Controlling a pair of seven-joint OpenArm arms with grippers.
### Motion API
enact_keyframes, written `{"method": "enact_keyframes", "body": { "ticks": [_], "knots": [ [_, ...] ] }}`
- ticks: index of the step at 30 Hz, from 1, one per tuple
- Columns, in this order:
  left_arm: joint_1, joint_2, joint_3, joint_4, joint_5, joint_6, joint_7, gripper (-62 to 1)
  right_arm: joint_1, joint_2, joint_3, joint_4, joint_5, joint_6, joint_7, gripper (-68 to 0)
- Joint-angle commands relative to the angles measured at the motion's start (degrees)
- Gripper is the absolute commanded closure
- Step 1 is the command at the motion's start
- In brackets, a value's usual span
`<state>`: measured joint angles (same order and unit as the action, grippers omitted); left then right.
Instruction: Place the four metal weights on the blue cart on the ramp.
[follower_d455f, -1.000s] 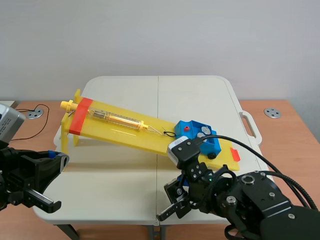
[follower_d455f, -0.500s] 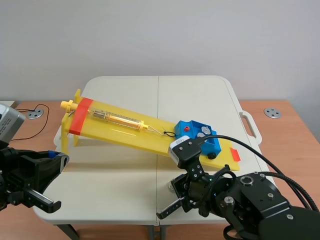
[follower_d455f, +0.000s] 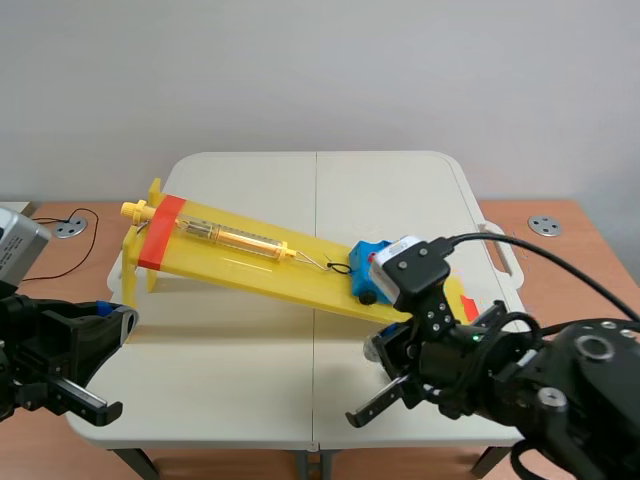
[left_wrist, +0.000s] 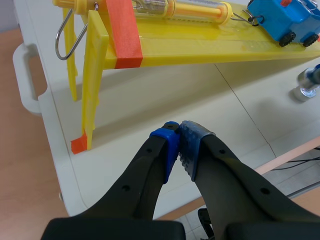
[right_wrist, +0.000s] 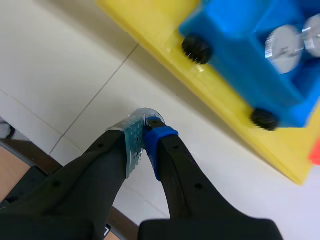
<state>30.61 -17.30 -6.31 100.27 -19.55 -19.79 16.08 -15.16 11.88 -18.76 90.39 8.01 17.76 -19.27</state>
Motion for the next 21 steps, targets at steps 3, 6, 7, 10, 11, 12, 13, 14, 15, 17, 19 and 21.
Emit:
{"method": "enact_keyframes", "body": {
  "ticks": [3, 6, 7, 10, 11, 12, 13, 14, 15, 17, 19, 21],
  "knots": [
    [-1.3, 0.3, -0.7, 3.4, -3.4, -1.9, -5.9, -2.9, -2.6, 2.8, 4.7, 12.7, 7.6, 0.1, 3.3, -0.6],
    [-1.3, 0.3, -0.7, 3.4, -3.4, -1.9, -5.9, -2.9, -5.4, 2.9, 8.0, 17.6, 11.0, 0.3, 2.1, -0.6],
    [-1.3, 0.3, -0.7, 3.4, -3.4, -1.9, -5.9, -2.9, -6.2, 2.9, 9.1, 19.1, 12.2, 0.9, 1.9, -0.6],
    [-1.3, 0.3, -0.7, 3.4, -3.4, -1.9, -5.9, -2.9, -7.8, 2.9, 12.6, 23.1, 16.9, 2.3, 0.9, -0.6],
    [-1.3, 0.3, -0.7, 3.4, -3.4, -1.9, -5.9, -2.9, -8.0, 2.9, 13.7, 24.1, 18.6, 2.6, 0.9, -0.6],
    [-1.3, 0.3, -0.7, 3.4, -3.4, -1.9, -5.9, -2.9, -8.0, 2.9, 14.8, 24.8, 20.3, 2.9, 0.5, -0.6],
    [-1.3, 0.3, -0.7, 3.4, -3.4, -1.9, -5.9, -2.9, -8.0, 2.8, 15.8, 25.2, 21.7, 3.1, 0.3, -0.6],
    [-1.3, 0.3, -0.7, 3.4, -3.4, -1.9, -5.9, -2.9, -7.8, 2.8, 16.8, 25.3, 23.1, 3.1, 0.3, -0.6],
    [-1.3, 0.3, -0.7, 3.4, -3.4, -1.9, -5.9, -2.9, -7.6, 2.5, 17.6, 25.3, 24.2, 3.1, 0.3, -0.6],
    [-1.3, 0.3, -0.7, 3.4, -3.4, -1.9, -5.9, -2.9, -6.7, 1.5, 19.0, 25.1, 24.6, 3.1, 0.3, -0.6],
    [-1.3, 0.3, -0.7, 3.4, -3.4, -1.9, -5.9, -2.9, -5.1, 0.3, 19.6, 24.2, 24.7, 3.1, 0.5, -0.6],
    [-1.3, 0.3, -0.7, 3.4, -3.4, -1.9, -5.9, -2.9, -2.9, -1.0, 19.5, 22.6, 24.8, 3.1, 0.4, -0.6]
  ]
}}
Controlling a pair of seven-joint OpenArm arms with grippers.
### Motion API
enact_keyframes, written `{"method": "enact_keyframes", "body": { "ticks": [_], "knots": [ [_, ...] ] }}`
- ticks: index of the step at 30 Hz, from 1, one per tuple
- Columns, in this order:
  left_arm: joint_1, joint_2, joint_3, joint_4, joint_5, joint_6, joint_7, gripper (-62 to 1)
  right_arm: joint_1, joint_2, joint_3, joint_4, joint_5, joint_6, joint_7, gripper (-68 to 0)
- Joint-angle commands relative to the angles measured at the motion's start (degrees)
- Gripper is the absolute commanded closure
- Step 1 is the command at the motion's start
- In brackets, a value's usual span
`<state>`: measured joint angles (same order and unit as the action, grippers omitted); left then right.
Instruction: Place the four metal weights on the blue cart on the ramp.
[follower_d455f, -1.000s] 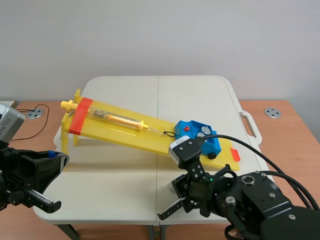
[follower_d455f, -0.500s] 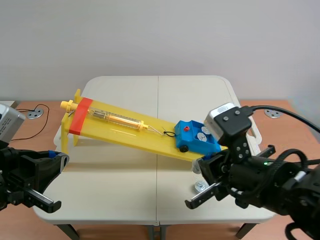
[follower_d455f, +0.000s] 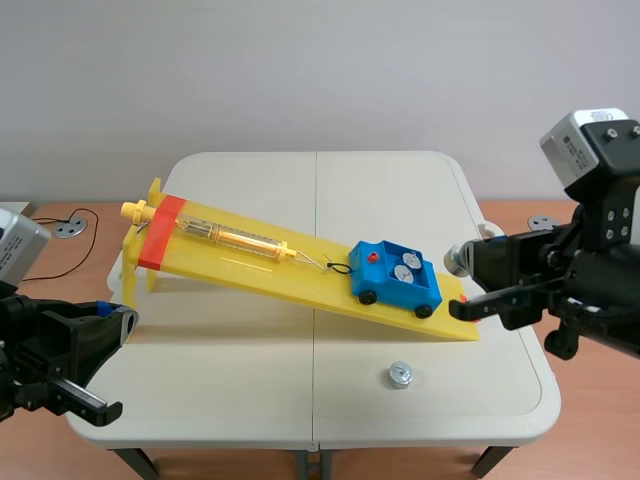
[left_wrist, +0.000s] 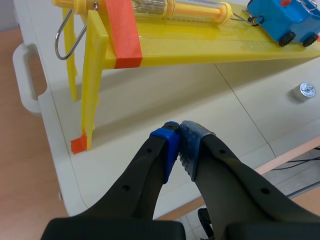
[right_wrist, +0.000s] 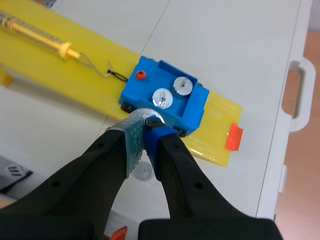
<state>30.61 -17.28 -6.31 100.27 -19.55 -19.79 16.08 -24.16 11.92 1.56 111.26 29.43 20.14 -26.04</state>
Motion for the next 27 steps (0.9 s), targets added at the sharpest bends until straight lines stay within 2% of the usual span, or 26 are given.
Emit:
{"method": "enact_keyframes", "body": {
  "ticks": [1, 5, 7, 27],
  "knots": [
    [-1.3, 0.3, -0.7, 3.4, -3.4, -1.9, -5.9, -2.9, 7.1, -1.7, -0.9, 0.7, 3.7, 0.7, 7.2, -0.6],
    [-1.2, 0.3, -0.7, 3.4, -3.4, -1.9, -5.9, -2.9, 11.2, -4.0, -0.9, -4.2, 4.9, 1.0, 7.1, -0.6],
    [-1.2, 0.3, -0.7, 3.4, -3.4, -1.9, -5.9, -2.9, 13.0, -4.9, -0.9, -6.6, 5.8, 2.2, 7.1, -0.6],
    [-1.2, 0.3, -0.7, 3.4, -3.4, -1.9, -5.9, -2.9, 26.7, -11.1, -0.9, -23.4, 6.8, 2.6, 8.2, -0.6]
  ]
}}
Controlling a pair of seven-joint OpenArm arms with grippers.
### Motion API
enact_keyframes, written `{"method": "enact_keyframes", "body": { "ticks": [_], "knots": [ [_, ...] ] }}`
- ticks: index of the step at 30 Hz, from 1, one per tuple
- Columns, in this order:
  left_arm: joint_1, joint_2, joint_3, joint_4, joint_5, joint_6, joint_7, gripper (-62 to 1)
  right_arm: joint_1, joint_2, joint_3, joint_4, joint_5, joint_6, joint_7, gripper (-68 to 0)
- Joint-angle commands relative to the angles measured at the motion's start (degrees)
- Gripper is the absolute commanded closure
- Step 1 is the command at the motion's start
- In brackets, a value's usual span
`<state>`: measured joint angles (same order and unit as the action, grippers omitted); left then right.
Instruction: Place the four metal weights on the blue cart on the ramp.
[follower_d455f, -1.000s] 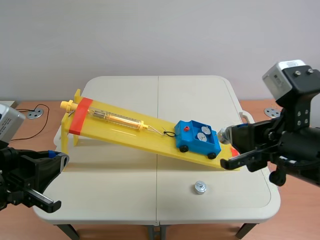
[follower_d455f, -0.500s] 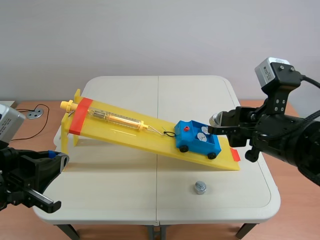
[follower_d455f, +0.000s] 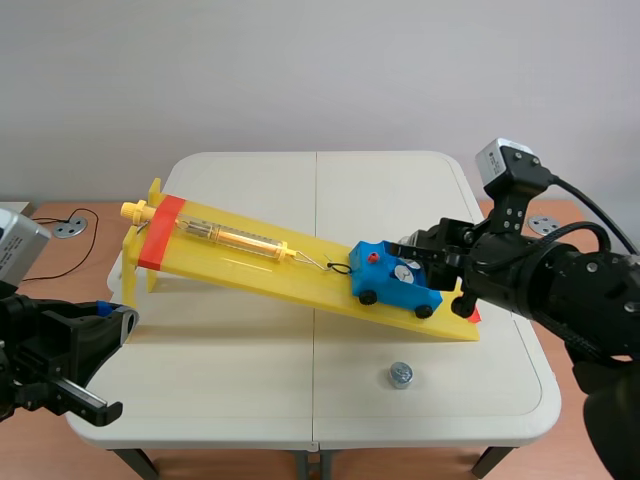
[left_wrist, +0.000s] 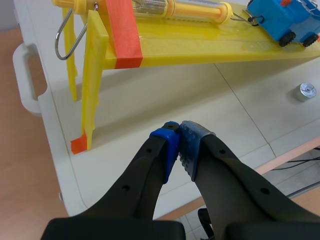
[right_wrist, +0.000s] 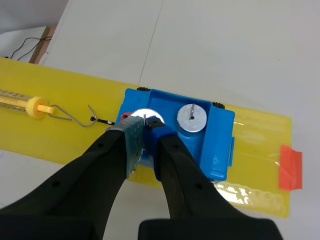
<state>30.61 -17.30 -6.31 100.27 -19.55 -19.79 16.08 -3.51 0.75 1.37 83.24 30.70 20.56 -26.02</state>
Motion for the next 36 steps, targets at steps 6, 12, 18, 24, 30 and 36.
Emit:
{"method": "enact_keyframes", "body": {
  "ticks": [6, 12, 18, 24, 30, 36],
  "knots": [
    [-1.2, 0.3, -0.7, 3.4, -3.4, -1.9, -5.9, -2.9, 9.1, -0.3, -0.7, 0.7, 5.3, 2.2, 8.4, -0.6],
    [-1.2, 0.3, -0.7, 3.4, -3.4, -1.9, -5.9, -2.9, 11.5, -0.3, -0.7, -3.2, 5.3, 2.2, 8.8, -0.6],
    [-1.2, 0.3, -0.7, 3.4, -3.4, -1.9, -5.9, -2.9, 13.6, -0.3, -0.7, -6.5, 5.3, 2.2, 9.2, -0.6],
    [-1.2, 0.3, -0.7, 3.4, -3.4, -1.9, -5.9, -2.9, 14.2, -0.3, -0.7, -7.3, 4.4, 1.7, 10.0, -0.6],
    [-1.2, 0.3, -0.7, 3.4, -3.4, -1.9, -5.9, -2.9, 14.6, -0.3, -0.7, -8.1, 4.0, 1.5, 10.5, -2.9],
    [-1.2, 0.3, -0.7, 3.4, -3.4, -1.9, -5.9, -2.9, 14.8, -0.3, -0.5, -8.4, 4.0, 1.5, 11.1, -12.5]
  ]
}}
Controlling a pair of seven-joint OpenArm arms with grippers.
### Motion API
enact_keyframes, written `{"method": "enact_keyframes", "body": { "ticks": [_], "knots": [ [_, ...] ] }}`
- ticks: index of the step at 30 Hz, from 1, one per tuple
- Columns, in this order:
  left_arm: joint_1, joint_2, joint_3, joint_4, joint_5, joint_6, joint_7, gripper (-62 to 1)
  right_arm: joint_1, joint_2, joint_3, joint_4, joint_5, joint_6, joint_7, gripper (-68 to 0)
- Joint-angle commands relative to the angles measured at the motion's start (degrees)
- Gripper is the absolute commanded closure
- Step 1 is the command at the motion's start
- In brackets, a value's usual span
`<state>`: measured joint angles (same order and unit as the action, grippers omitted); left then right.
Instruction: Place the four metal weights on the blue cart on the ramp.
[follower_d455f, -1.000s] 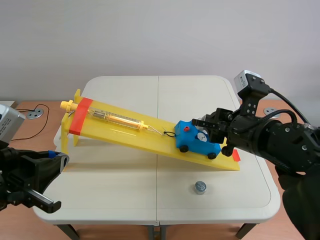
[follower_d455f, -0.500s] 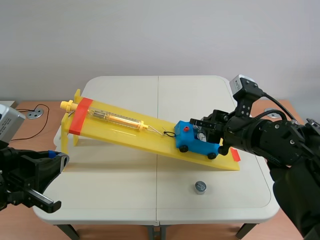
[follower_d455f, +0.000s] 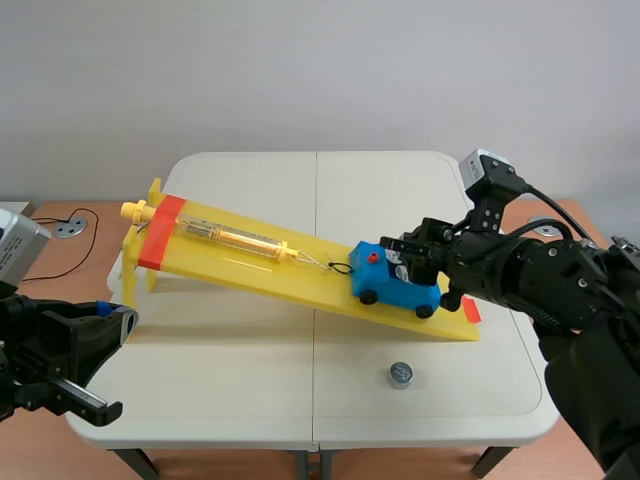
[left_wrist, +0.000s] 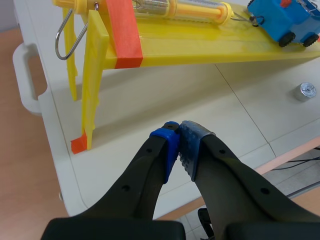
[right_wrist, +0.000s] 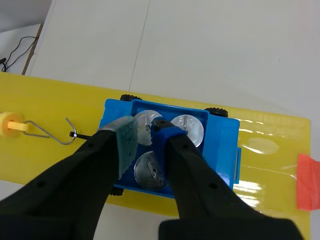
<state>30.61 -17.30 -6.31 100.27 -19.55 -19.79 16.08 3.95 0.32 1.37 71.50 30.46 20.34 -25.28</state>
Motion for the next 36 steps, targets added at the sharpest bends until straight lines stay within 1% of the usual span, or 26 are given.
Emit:
{"method": "enact_keyframes", "body": {
  "ticks": [1, 3, 5, 7, 10, 14, 19, 22, 25, 28, 30, 33, 36],
  "knots": [
    [-1.2, 0.3, -0.7, 3.4, -3.4, -1.9, -5.9, -2.9, 7.4, 0.1, -0.3, 3.3, 4.3, 1.8, 10.4, -13.3],
    [-1.2, 0.3, -0.7, 3.4, -3.4, -1.9, -5.9, -2.9, 7.5, 0.1, 0.5, 3.3, 4.4, 1.8, 10.4, -15.0],
    [-1.2, 0.3, -0.7, 3.4, -3.4, -1.9, -5.9, -2.9, 7.5, 0.2, 1.9, 3.8, 4.8, 2.6, 10.1, -15.7],
    [-1.2, 0.3, -0.7, 3.4, -3.4, -1.9, -5.9, -2.9, 7.5, 0.4, 3.7, 4.4, 5.9, 4.7, 8.6, -15.7],
    [-1.2, 0.3, -0.7, 3.4, -3.4, -1.9, -5.9, -2.9, 7.1, 2.1, 5.4, 5.8, 8.2, 8.8, 5.1, -15.7],
    [-1.2, 0.3, -0.7, 3.4, -3.4, -1.9, -5.9, -2.9, 4.4, 5.9, 6.6, 9.9, 10.3, 14.1, 3.2, -15.7],
    [-1.2, 0.3, -0.7, 3.4, -3.4, -1.9, -5.9, -2.9, -2.2, 12.1, 6.6, 17.3, 10.3, 18.6, 3.2, -15.7],
    [-1.2, 0.3, -0.7, 3.4, -3.4, -1.9, -5.9, -2.9, -6.9, 15.8, 6.6, 22.1, 10.3, 20.1, 3.3, -16.2],
    [-1.2, 0.3, -0.7, 3.4, -3.4, -1.9, -5.9, -2.9, -11.4, 19.0, 6.6, 26.6, 10.3, 20.5, 3.0, -20.1],
    [-1.2, 0.3, -0.7, 3.4, -3.4, -1.9, -5.9, -2.9, -15.5, 21.1, 6.6, 30.5, 9.8, 20.5, 2.4, -20.1],
    [-1.2, 0.3, -0.7, 3.4, -3.4, -1.9, -5.9, -2.9, -17.6, 21.4, 6.6, 32.1, 9.0, 20.5, 2.4, -20.1],
    [-1.2, 0.3, -0.7, 3.4, -3.4, -1.9, -5.9, -2.9, -19.8, 21.3, 6.3, 32.6, 8.1, 20.3, 2.4, -20.0],
    [-1.2, 0.3, -0.7, 3.4, -3.4, -1.9, -5.9, -2.9, -21.0, 21.1, 5.4, 32.3, 5.3, 19.1, 2.7, -20.1]
  ]
}}
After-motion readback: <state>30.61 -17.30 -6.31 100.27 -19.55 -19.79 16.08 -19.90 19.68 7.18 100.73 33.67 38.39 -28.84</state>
